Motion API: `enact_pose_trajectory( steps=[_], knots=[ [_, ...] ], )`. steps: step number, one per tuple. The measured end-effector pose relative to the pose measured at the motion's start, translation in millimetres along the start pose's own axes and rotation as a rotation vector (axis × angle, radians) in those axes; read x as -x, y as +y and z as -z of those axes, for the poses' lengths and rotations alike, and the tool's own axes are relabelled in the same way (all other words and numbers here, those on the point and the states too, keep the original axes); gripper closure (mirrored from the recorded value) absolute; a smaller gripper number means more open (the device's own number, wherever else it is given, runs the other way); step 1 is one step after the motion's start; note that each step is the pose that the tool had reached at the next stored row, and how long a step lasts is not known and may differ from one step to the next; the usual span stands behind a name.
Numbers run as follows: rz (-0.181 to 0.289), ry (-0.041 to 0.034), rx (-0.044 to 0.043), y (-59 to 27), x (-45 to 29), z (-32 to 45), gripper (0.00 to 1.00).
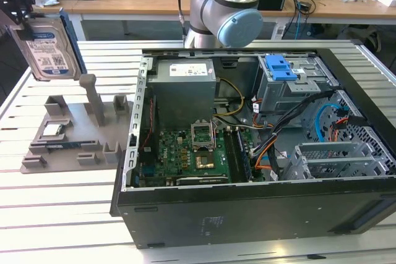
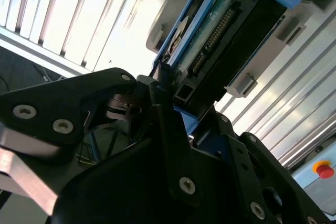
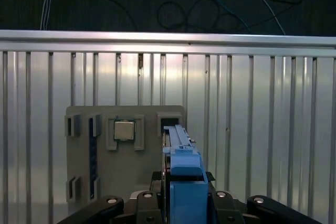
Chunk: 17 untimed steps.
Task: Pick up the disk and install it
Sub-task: 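Pick up the disk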
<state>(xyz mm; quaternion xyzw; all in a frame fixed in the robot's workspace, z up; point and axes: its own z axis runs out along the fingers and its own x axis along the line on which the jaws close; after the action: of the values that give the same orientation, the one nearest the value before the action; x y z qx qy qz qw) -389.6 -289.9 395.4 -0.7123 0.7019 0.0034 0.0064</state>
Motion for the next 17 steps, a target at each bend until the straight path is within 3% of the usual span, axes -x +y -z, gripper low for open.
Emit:
enact_pose_trajectory(
  steps=[6,11,13,15,17],
  knots=[
    [0.0,0.0,0.0,-0.1,0.4,22.9,0.63],
    [0.0,0.0,0.0,-0.2,0.8,47.3,0.63],
    [0.0,0.0,0.0001,-0.3,1.0,64.6,0.63],
    [0.0,0.0,-0.0001,-0.3,1.2,74.2,0.63],
    [0.0,-0.0001,0.0,-0.3,1.4,88.5,0.63]
  ],
)
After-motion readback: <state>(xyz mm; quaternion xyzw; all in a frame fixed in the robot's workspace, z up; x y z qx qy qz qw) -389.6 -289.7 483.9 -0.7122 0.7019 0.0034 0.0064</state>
